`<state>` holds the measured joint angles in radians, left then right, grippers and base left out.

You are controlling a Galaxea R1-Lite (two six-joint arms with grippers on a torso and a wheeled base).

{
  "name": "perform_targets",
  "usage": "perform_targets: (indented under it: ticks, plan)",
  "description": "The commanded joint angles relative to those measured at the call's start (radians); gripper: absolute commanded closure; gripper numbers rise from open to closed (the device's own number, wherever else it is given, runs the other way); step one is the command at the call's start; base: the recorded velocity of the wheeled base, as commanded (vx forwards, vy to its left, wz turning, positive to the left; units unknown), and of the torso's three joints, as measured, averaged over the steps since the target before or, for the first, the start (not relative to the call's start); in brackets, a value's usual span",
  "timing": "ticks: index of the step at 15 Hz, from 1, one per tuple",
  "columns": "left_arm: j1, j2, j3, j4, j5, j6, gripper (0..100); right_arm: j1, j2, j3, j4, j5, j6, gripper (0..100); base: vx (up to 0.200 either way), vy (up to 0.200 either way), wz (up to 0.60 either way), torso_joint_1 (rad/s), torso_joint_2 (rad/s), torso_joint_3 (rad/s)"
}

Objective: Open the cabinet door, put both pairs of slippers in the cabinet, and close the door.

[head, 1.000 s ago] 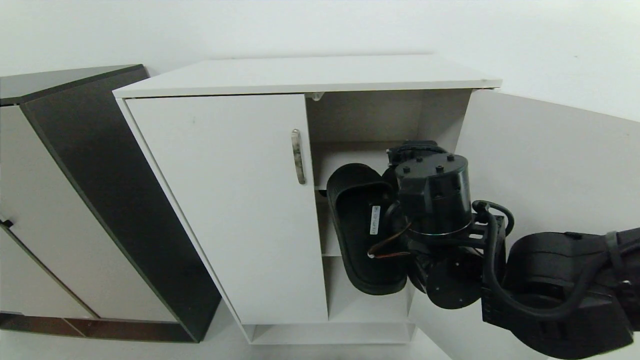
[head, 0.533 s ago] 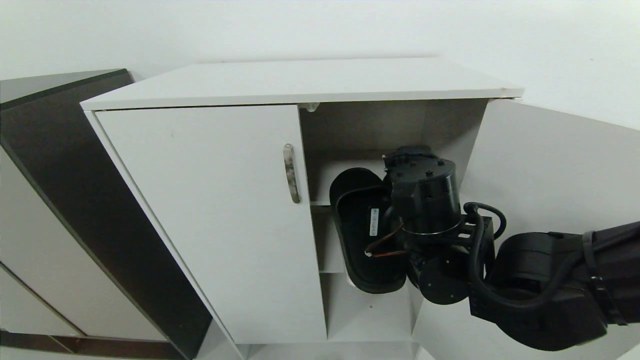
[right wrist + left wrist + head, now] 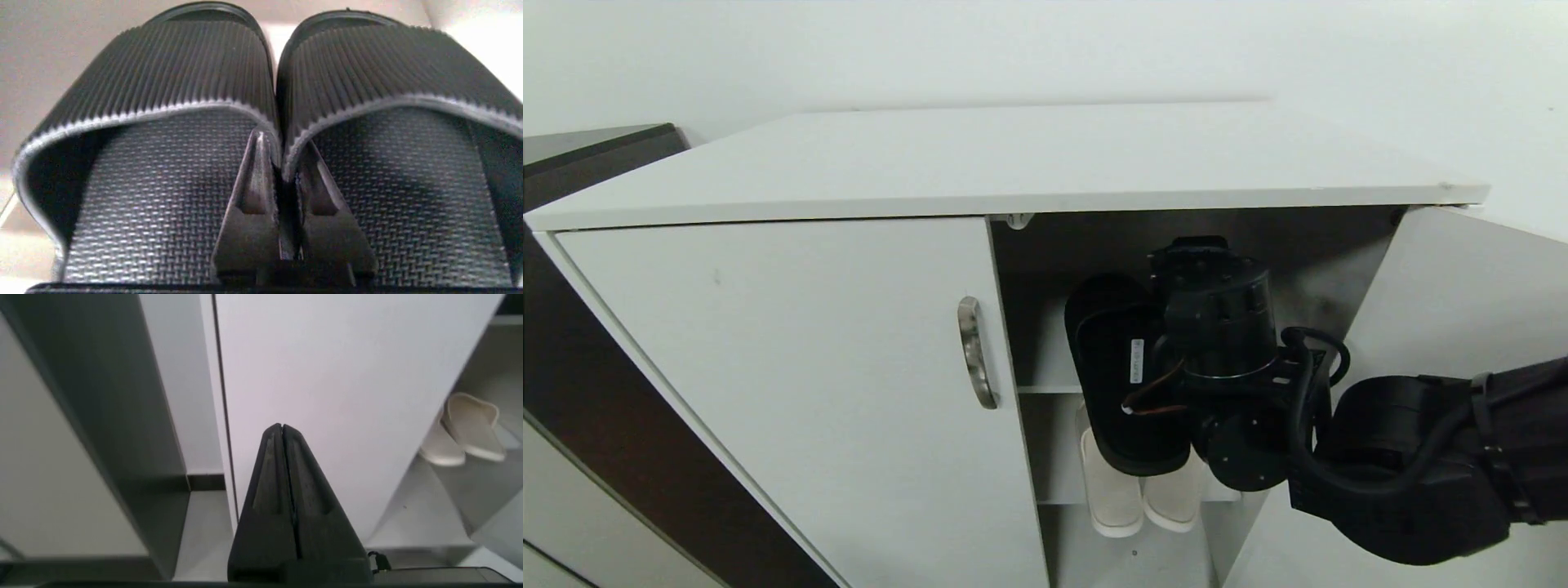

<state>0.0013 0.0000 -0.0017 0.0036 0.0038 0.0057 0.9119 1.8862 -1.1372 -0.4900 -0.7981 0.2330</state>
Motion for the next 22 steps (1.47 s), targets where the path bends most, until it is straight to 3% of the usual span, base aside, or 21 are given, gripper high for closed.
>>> perform_targets:
  ticks: [1,10,15,16,19,22]
  plan:
    - [0.0,0.002,0.0,-0.001,0.001,0.0,100,-0.004,0.008,-0.012,0.001,0.003,-0.011,100,0.0,0.0,0.0,0.0,0.0,0.0]
    - [0.0,0.002,0.0,-0.001,0.001,-0.001,100,-0.114,0.208,-0.265,0.007,0.026,-0.043,100,0.0,0.0,0.0,0.0,0.0,0.0]
    - [0.0,0.002,0.0,-0.001,0.001,-0.001,100,-0.136,0.245,-0.306,0.007,0.033,-0.055,100,0.0,0.0,0.0,0.0,0.0,0.0]
    - [0.0,0.002,0.0,-0.001,0.002,-0.001,100,-0.137,0.246,-0.314,0.008,0.033,-0.057,0,0.0,0.0,0.0,0.0,0.0,0.0]
    - [0.0,0.002,0.0,-0.001,0.002,-0.001,100,-0.136,0.245,-0.312,0.008,0.033,-0.063,0,0.0,0.0,0.0,0.0,0.0,0.0]
    - [0.0,0.002,0.0,-0.001,0.001,-0.001,100,-0.102,0.146,-0.203,0.007,0.03,-0.087,0,0.0,0.0,0.0,0.0,0.0,0.0]
